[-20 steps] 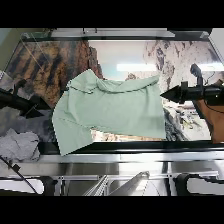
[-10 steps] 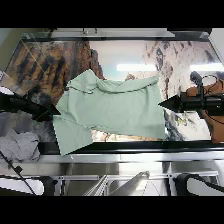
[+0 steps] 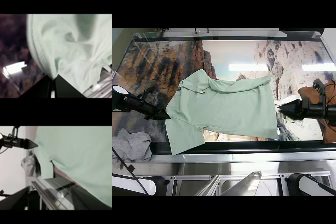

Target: Fold the shirts.

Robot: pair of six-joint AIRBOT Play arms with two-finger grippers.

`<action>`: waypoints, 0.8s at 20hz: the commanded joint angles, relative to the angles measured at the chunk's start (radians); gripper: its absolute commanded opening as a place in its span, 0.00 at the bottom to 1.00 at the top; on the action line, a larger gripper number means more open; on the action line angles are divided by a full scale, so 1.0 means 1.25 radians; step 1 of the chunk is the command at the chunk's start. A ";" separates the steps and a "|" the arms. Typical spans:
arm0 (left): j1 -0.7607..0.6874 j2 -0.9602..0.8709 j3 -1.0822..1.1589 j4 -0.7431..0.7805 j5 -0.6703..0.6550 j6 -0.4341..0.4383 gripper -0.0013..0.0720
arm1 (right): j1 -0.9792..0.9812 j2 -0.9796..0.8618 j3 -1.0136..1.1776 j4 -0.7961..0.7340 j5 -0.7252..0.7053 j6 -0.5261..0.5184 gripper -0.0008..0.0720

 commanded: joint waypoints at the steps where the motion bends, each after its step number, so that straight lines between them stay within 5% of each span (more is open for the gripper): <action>1: 0.013 0.000 0.008 -0.002 -0.044 0.005 0.05 | -0.003 0.012 -0.098 0.003 -0.113 -0.002 0.93; 8: 0.027 0.000 0.007 -0.002 -0.045 0.005 0.05 | 0.007 -0.027 -0.106 0.037 -0.162 0.002 0.91; 9: 0.027 0.000 0.007 -0.002 -0.045 0.005 0.05 | 0.006 -0.028 -0.106 0.037 -0.162 0.008 0.76; 10: 0.027 0.000 0.008 -0.002 -0.045 0.005 0.05 | 0.003 -0.028 -0.101 0.029 -0.163 0.005 0.30; 11: 0.025 0.000 0.008 -0.002 -0.045 0.005 0.05 | -0.007 -0.028 -0.089 0.005 -0.165 0.000 0.13; 13: 0.021 0.000 0.008 -0.002 -0.047 0.005 0.05 | -0.033 -0.027 -0.057 -0.086 -0.183 0.031 0.20; 15: 0.021 0.000 0.008 -0.002 -0.049 0.005 0.05 | -0.050 -0.028 -0.045 -0.212 -0.190 0.085 0.46; 16: 0.022 0.000 0.008 -0.002 -0.050 0.005 0.05 | -0.051 -0.030 -0.045 -0.273 -0.201 0.103 0.46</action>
